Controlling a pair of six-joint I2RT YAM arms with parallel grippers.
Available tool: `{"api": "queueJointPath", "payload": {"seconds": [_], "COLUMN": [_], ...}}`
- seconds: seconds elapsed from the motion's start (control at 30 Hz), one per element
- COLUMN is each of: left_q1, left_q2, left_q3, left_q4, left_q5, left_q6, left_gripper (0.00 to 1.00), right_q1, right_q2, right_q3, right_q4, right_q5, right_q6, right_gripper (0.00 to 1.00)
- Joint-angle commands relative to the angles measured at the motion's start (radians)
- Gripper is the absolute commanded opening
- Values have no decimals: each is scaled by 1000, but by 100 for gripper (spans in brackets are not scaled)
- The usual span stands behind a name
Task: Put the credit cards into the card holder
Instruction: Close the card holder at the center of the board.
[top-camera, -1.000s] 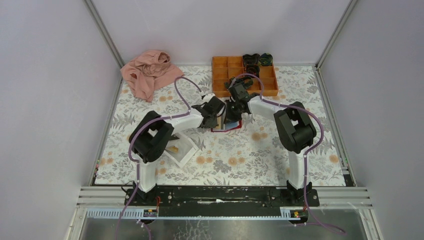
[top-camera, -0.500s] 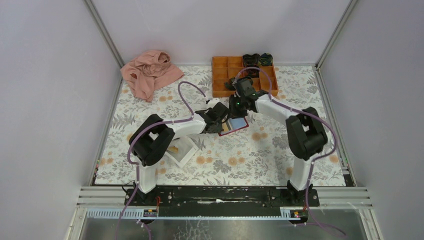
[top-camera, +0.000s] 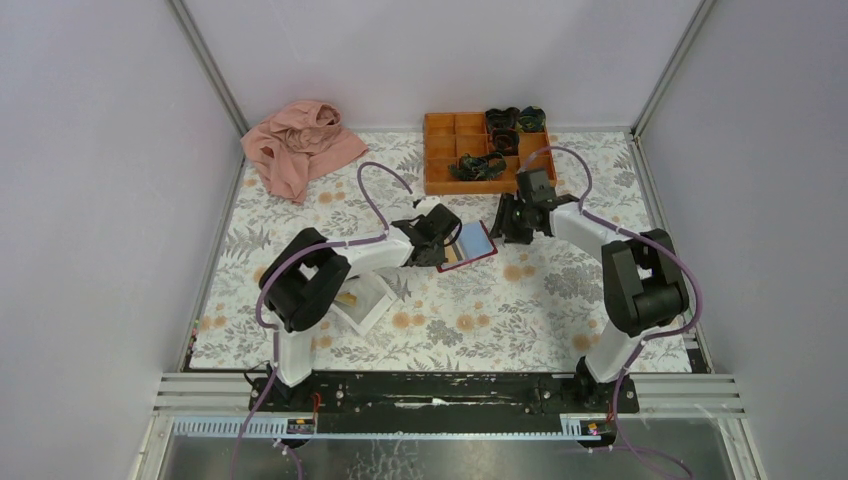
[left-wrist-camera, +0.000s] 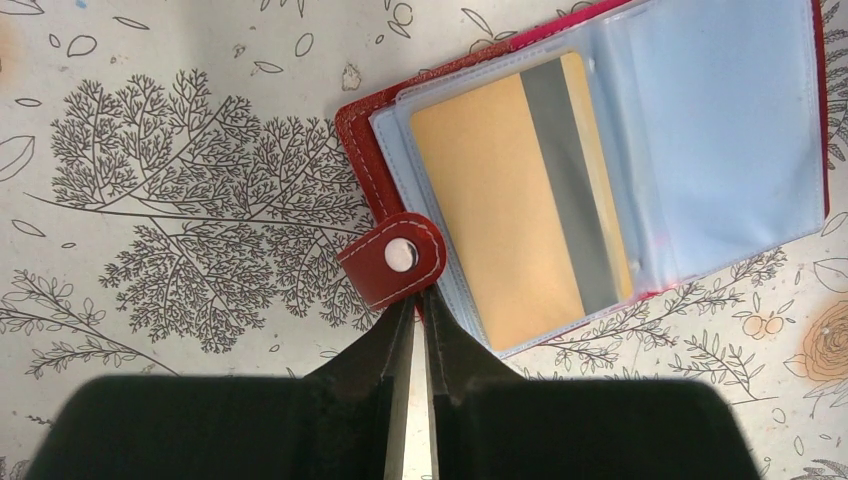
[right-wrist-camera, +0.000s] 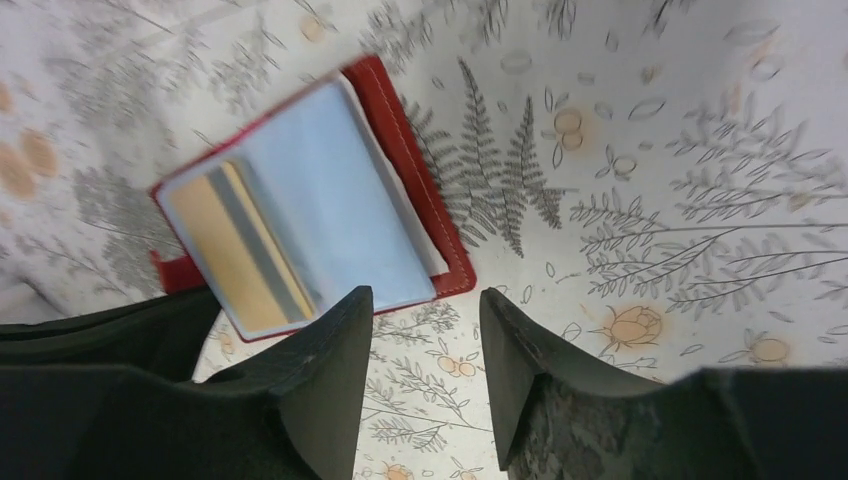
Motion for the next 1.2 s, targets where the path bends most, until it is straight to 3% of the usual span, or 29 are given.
{"api": "queueJointPath", "payload": {"seconds": [0.0,0.27,1.17], "left_q1": [-21,-21,-22], "left_q2": [73,76,102], "left_q3": [-5,-7,-4], "left_q4": [-85,-86,-95], "left_q5": [33,33,43], "left_q6": [20,23,29], "left_gripper": [14,14,14], "right_q1": [-5,-36,-36], "right_q2": [32,75,201], "right_q3": [-54,-150,-298], "right_q4": [88,193,518], "right_q5": [-80,-202,-352], "right_q6": [36,95,247], "right_gripper": [53,61,68]}}
